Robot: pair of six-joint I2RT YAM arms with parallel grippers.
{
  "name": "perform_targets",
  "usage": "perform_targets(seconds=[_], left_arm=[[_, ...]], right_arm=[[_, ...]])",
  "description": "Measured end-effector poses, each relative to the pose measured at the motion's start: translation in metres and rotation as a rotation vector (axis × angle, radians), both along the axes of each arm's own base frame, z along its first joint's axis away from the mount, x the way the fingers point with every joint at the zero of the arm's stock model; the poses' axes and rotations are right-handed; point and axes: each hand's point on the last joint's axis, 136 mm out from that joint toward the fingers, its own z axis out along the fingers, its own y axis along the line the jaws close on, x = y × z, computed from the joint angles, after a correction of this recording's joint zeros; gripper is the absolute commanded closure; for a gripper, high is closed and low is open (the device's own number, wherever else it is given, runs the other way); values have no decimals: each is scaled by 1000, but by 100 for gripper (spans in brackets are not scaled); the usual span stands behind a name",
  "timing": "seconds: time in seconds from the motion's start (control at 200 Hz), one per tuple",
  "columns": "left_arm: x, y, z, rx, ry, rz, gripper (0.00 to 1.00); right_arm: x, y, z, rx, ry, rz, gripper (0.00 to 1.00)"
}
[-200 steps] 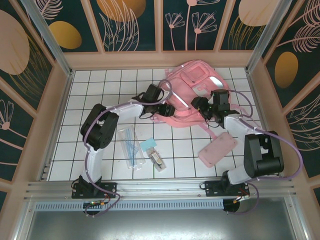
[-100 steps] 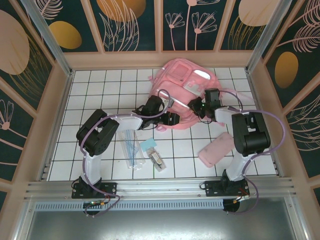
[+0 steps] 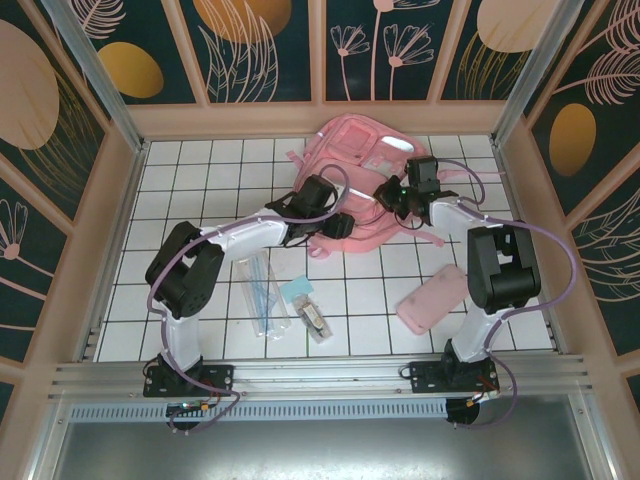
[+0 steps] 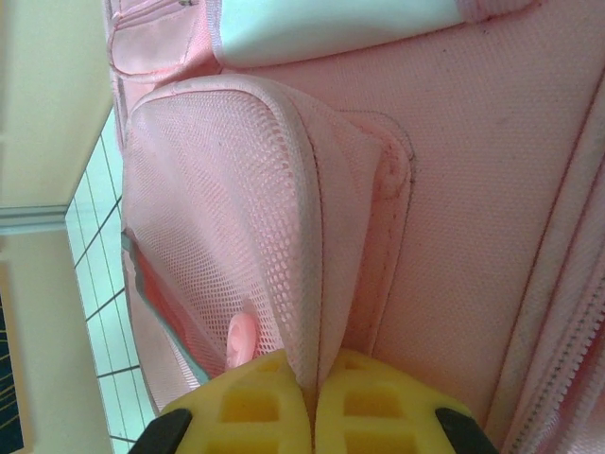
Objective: Pack the student bag
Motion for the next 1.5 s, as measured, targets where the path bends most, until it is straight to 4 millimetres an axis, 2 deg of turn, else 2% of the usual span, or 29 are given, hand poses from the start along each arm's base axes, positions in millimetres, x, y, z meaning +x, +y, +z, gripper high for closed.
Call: perform_targets(seconds=[0.155,0.41,0.635,0.75,0.866,0.986,1.096,1.351,1.501], left_arm=[[9,-8,4,34,-21,-39,42],[7,-14,-21,72,35,-86,45],[7,-20,-28,82,77,-115,48],[5,-23,-26,79,101,-131,47],[4,-23,-22,70,108,-116,41],[1,-20,-9,46,106,-82,39],[0,-19,0,23,117,-49,39],[-6,-18,2,22,175,-8,40],[-10,-18,3,20,200,-3,42]], right_arm=[[-1,1,0,1,0,5,100],[-2,1,-1,2,6,7,100],[-2,1,0,-1,13,8,100],[0,1,2,-4,18,4,100],[1,1,4,8,20,6,100],[3,2,12,25,18,13,100],[7,3,21,41,3,16,100],[10,1,26,49,-3,12,100],[15,1,35,67,-16,10,100]])
